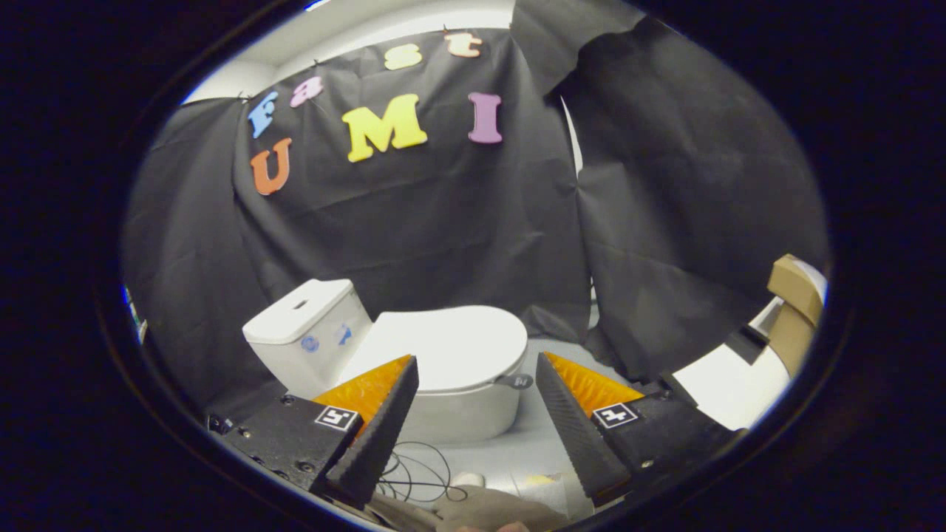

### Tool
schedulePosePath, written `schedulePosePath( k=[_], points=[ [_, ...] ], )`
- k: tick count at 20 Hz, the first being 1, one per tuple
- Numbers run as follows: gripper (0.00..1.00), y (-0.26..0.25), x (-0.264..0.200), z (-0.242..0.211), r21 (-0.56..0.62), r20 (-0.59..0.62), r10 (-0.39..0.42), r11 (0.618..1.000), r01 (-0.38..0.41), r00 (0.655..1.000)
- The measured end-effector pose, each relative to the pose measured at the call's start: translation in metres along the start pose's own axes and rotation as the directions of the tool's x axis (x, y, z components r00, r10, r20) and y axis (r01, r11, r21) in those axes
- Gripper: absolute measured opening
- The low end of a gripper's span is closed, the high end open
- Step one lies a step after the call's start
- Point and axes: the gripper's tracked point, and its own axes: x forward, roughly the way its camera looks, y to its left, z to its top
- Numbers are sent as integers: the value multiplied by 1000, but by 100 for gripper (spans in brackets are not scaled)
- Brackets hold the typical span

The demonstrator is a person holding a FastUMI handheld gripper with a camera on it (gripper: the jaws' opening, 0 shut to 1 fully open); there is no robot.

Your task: Open the toilet lid.

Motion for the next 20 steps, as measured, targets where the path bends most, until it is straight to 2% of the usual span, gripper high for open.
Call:
schedulePosePath(
  k=[5, 8, 10, 12, 16, 18, 20],
  points=[
    [100, -22, 66, -14, 171, -194, 20, 985, 14, 981],
    [100, -40, 100, -37, 224, -319, 30, 974, 44, 947],
    [100, -42, 124, -44, 279, -378, 73, 959, 39, 923],
    [100, -45, 149, -57, 306, -421, 102, 951, 35, 901],
    [100, -68, 190, -81, 289, -472, 83, 955, 65, 878],
    [99, -73, 205, -87, 324, -478, 103, 944, 67, 872],
    [99, -79, 215, -100, 370, -516, 127, 925, 87, 847]
  ],
)
